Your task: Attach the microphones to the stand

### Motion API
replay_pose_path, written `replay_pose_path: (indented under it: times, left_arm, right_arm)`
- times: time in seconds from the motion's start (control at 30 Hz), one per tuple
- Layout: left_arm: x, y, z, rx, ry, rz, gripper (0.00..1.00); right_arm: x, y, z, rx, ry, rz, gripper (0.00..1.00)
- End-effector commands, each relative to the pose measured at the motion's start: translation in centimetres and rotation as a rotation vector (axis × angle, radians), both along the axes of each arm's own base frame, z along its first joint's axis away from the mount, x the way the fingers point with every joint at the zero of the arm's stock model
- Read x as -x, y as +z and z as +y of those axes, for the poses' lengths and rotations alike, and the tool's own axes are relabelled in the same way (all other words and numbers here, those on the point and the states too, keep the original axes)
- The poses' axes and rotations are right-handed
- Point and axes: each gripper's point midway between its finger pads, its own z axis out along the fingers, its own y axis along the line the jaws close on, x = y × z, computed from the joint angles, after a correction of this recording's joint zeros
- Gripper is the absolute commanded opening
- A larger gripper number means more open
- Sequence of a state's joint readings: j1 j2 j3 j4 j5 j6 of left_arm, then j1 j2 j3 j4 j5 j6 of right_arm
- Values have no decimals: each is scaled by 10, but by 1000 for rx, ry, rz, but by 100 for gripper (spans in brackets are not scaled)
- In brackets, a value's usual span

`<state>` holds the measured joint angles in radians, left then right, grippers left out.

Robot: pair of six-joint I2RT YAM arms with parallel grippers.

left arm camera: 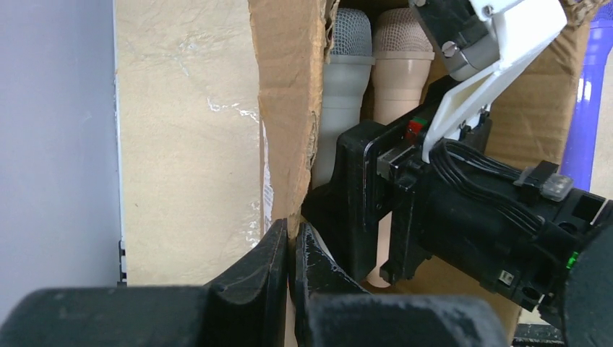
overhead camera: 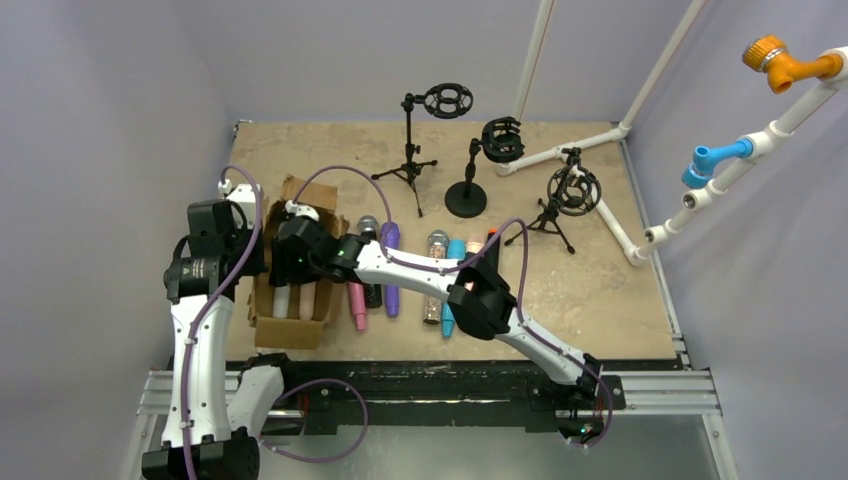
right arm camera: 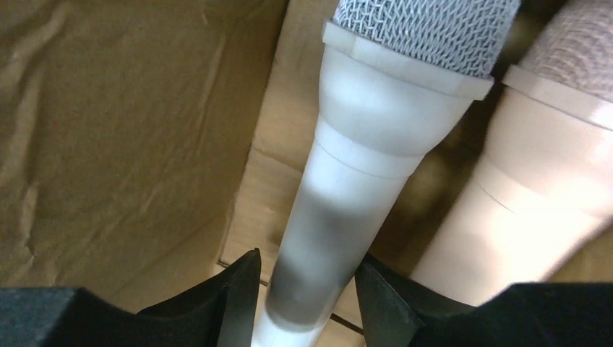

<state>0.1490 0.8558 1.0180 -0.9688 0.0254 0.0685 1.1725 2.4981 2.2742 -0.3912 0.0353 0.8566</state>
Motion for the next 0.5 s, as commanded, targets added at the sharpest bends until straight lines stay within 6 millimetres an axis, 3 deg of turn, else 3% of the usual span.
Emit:
replay_pose_path:
  times: [0.0,0.13,0.27,0.37,0.47]
  left_arm:
    - [-13,24,-9,25,-46,-107,0]
    - [-17,22,11,-55,24,-99,0]
    - [-20,19,33,-140,112,-76,0]
    - [-21,16,47,-194,163,-46,0]
    - [-19,12,54,-224,189,-12,0]
  right_arm:
    - [-9,42,17,-125,-28,-36,48]
    - [-7,86,9,-199,-19,-94,24]
    - [-4,132,-11,-260,-6,-151,9]
    - [-3,149,-29,-268,-8,-158,0]
    - [-4,159,-48,-273,-12,-148,0]
